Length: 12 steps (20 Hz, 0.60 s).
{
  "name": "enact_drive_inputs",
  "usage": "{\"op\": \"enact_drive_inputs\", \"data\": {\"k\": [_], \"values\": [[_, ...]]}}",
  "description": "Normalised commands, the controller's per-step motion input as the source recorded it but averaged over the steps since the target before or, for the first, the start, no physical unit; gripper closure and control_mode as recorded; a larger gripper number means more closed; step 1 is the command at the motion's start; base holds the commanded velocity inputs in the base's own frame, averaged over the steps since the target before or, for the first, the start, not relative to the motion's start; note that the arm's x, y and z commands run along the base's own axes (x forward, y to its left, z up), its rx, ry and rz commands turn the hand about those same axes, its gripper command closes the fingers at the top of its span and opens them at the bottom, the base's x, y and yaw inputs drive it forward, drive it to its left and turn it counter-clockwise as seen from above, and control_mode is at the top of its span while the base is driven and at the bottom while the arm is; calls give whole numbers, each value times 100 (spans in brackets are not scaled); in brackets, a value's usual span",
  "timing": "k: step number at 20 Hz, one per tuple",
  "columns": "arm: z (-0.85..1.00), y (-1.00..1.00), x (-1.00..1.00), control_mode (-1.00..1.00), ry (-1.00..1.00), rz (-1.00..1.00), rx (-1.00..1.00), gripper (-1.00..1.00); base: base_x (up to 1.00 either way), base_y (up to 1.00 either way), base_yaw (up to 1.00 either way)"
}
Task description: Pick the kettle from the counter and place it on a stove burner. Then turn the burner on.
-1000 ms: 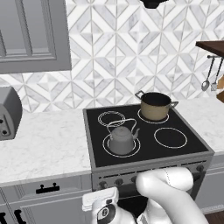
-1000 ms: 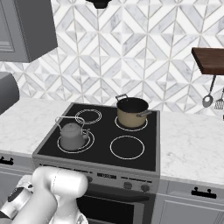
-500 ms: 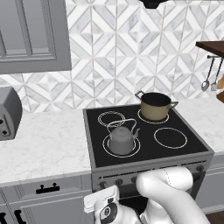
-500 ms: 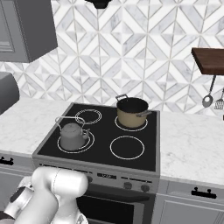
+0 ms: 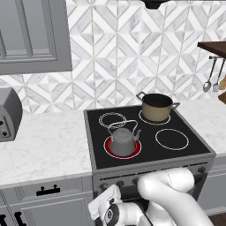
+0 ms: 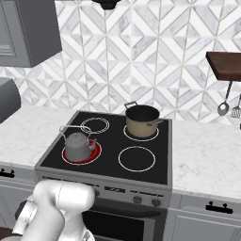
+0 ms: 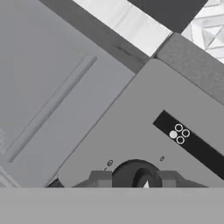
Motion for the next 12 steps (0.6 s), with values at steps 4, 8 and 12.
{"op": "enact_drive_inputs", "data": {"k": [4, 8, 12], "values": [[0, 1, 4, -100, 26, 28, -28, 100, 0, 0, 0], [0, 0, 0, -100, 22, 27, -26, 100, 0, 0, 0], [8, 5, -34, -100, 5, 16, -12, 100, 0, 0, 0]]}}
